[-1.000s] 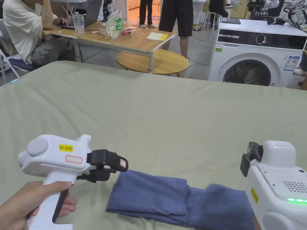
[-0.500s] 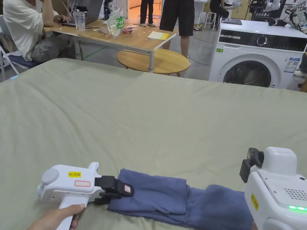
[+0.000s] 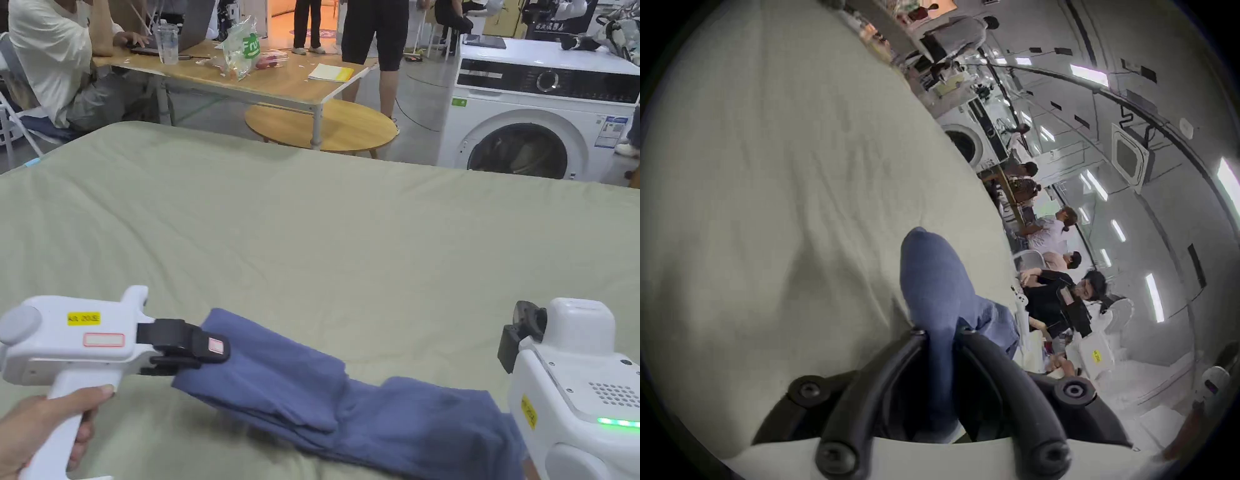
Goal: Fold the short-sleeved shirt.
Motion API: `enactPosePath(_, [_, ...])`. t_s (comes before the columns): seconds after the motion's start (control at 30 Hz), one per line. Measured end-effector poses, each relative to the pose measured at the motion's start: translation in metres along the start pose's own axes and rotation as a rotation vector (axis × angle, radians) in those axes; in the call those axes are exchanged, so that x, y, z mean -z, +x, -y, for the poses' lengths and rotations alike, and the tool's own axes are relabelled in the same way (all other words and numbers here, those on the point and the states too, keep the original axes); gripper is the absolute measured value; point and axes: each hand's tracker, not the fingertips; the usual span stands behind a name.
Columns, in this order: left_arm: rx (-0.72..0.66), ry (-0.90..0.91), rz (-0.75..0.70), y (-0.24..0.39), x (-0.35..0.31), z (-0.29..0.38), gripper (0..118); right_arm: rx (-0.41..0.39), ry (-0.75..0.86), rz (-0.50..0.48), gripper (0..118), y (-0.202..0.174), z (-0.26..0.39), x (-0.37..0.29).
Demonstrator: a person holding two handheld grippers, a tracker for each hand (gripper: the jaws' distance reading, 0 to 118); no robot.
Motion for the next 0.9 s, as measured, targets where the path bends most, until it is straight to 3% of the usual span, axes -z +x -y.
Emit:
enactPosePath(0.2, [0.050,0.067,-0.102,0.016,-0.049,-0.010,4,0.012,-0.004,-0.011,0,-0.003,0.000,0.004])
enactPosePath(0.37, [0.108,0.026,-0.116,0.047,-0.037,-0.006,4,0.008,-0.007,-0.020,0,-0.007,0.001,0.004])
enactPosePath(0.77, [0.229,-0.154,-0.045,0.149,0.080,0.016,4,0.004,-0.016,0.005,0,0.004,0.006,-0.005])
enactPosePath(0.9, [0.251,-0.263,-0.112,0.165,0.149,0.034,4,0.005,-0.024,0.016,0,0.009,0.008,-0.007])
